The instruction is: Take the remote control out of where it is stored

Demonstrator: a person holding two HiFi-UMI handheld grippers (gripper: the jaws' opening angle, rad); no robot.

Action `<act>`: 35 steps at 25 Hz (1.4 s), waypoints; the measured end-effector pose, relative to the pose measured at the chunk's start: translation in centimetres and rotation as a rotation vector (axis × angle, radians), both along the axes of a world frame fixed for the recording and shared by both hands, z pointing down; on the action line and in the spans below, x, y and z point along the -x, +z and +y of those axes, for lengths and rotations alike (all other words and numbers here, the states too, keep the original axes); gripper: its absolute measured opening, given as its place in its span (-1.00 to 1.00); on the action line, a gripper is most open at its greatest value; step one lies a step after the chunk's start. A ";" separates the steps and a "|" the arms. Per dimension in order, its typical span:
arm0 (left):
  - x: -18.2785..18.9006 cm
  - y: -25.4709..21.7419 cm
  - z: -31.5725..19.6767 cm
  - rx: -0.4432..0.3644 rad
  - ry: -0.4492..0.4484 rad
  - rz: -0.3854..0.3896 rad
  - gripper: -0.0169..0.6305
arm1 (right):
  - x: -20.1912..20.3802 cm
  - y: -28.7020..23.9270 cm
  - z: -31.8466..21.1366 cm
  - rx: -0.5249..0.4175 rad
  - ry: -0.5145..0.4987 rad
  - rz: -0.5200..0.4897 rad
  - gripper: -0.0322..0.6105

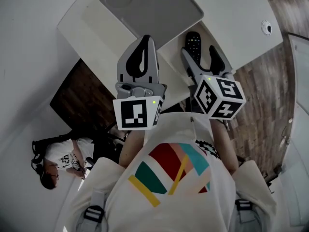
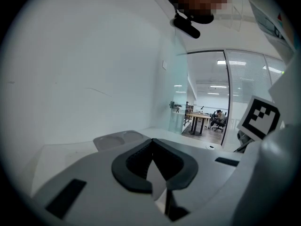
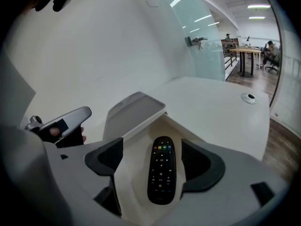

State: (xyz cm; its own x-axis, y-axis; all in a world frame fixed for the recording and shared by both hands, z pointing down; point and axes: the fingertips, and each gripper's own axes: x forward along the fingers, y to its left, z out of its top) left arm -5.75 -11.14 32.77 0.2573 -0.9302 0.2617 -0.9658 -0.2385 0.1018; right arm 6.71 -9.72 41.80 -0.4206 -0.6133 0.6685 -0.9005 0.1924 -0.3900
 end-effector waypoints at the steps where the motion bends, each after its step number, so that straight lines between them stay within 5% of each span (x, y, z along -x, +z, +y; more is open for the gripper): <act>1: -0.1 0.0 -0.1 -0.012 -0.003 -0.003 -0.93 | 0.2 0.6 -0.1 0.017 -0.009 0.009 0.30; 9: -0.1 0.7 -0.4 -0.040 -0.007 -0.053 -0.93 | -0.1 4.8 0.5 0.141 -0.083 0.177 0.30; 26: 3.1 2.4 -1.0 0.004 -0.072 -0.014 -0.93 | 0.4 7.1 0.6 0.205 -0.091 0.300 0.29; 35: 3.1 2.8 -1.1 0.008 -0.074 0.004 -0.93 | 0.3 7.1 0.6 0.181 -0.098 0.358 0.00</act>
